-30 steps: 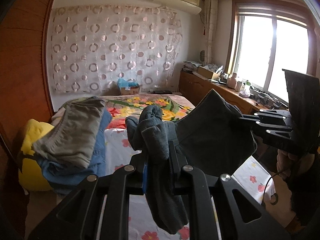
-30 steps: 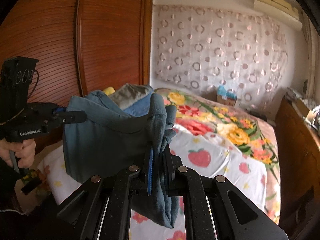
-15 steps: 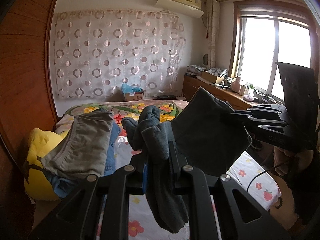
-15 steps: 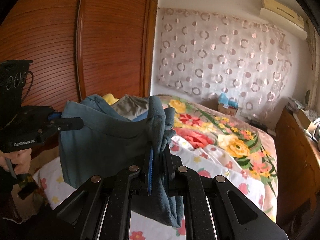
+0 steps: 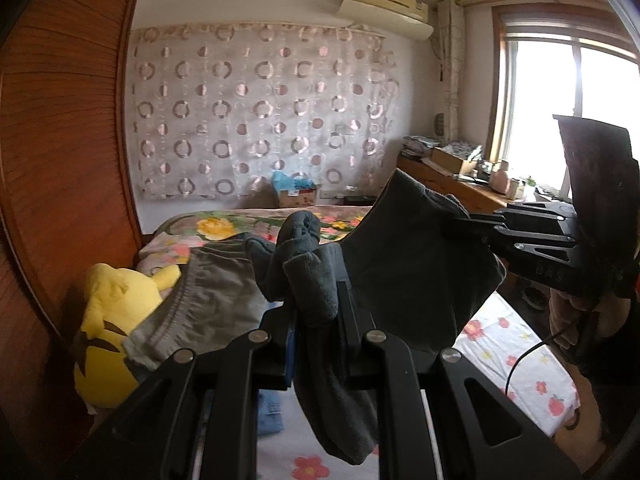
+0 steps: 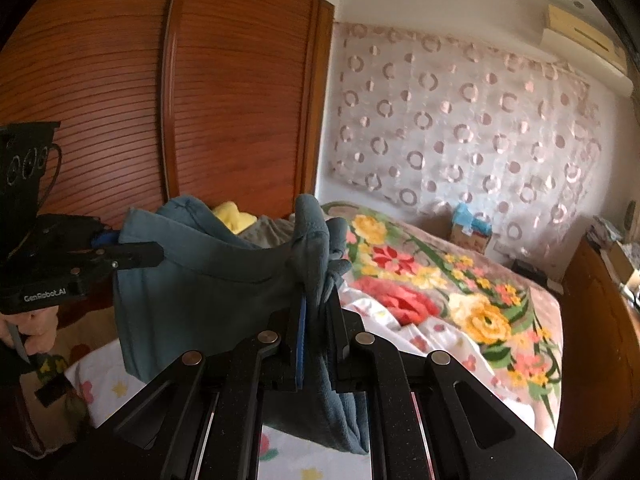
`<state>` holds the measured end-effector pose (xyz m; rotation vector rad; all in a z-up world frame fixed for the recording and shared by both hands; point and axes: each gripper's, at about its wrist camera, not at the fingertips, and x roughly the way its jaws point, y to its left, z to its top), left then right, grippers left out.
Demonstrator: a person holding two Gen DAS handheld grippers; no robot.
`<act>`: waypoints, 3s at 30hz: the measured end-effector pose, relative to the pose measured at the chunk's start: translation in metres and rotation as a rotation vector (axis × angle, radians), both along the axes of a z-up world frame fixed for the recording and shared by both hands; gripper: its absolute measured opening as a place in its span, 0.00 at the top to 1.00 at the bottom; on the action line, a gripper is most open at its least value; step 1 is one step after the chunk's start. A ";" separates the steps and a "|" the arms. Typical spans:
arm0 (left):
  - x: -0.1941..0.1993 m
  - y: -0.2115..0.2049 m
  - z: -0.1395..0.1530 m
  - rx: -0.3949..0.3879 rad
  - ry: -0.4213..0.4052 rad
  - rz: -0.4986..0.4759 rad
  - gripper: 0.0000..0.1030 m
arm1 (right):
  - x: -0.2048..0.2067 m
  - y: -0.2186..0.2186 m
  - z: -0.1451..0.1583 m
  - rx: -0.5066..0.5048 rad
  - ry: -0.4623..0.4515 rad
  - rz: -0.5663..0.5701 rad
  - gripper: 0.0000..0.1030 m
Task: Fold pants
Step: 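Lift the folded shorts with both tools and carry them toward the jeans stack, then lower the held shorts onto the jeans stack beside the yellow plush toy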
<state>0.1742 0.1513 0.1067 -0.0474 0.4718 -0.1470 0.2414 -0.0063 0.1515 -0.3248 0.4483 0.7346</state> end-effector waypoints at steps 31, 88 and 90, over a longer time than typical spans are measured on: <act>0.049 0.082 -0.066 -0.106 -0.012 0.309 0.87 | 0.142 0.146 -0.037 0.014 -0.010 0.190 0.96; 0.043 0.108 -0.107 -0.155 0.032 0.426 0.86 | 0.165 0.206 -0.067 -0.073 -0.065 0.229 0.94; 0.047 0.110 -0.116 -0.140 0.062 0.445 0.85 | 0.172 0.218 -0.074 -0.099 -0.054 0.221 0.93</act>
